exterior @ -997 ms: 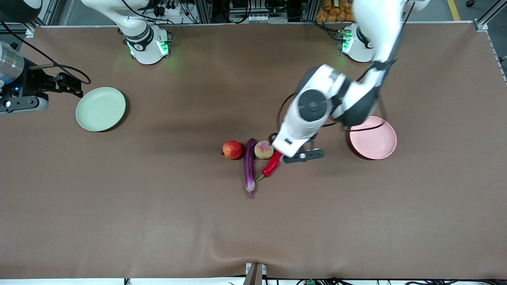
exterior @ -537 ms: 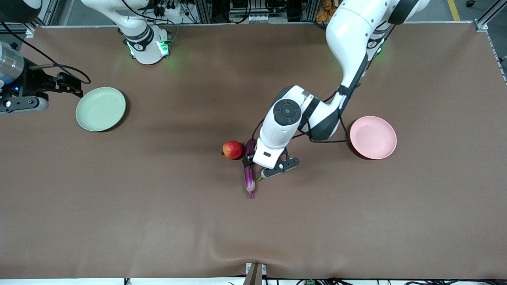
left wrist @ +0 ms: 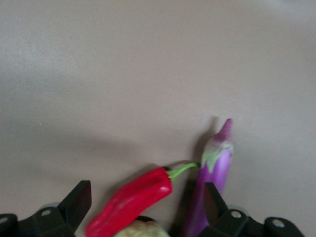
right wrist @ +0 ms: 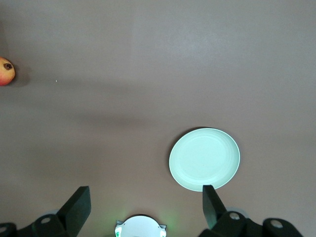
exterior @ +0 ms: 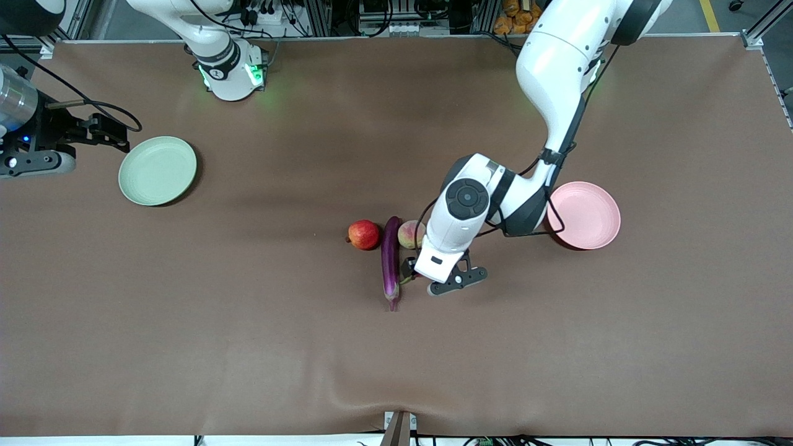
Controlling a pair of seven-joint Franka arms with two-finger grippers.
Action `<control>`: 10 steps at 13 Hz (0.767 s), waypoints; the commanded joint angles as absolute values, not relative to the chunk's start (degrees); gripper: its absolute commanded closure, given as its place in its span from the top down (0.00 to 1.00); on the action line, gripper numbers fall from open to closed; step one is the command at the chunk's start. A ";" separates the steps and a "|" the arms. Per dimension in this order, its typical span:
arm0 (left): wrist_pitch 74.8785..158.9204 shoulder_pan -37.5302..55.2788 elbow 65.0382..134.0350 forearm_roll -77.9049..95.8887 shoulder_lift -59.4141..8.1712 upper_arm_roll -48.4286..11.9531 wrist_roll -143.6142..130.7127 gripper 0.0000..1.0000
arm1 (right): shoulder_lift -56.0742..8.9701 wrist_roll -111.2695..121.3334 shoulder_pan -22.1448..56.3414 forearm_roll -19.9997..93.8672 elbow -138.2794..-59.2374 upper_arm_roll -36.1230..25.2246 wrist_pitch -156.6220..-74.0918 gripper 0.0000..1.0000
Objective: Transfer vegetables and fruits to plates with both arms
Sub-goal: 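Grasp the chili with the left gripper while the right gripper reaches the pomegranate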
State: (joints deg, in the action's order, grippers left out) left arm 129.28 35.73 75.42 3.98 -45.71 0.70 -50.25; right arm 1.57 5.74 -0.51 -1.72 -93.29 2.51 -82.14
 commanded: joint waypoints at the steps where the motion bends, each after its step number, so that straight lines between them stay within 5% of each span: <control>1: 128.14 37.17 73.74 3.52 -49.12 0.61 -48.34 1.00 | 1.49 6.42 -1.23 -1.76 -92.72 2.81 -81.47 1.00; 10: 127.53 38.67 74.00 3.08 -52.73 0.26 -40.96 1.00 | -3.51 6.42 -1.32 -1.93 -91.76 2.81 -81.56 1.00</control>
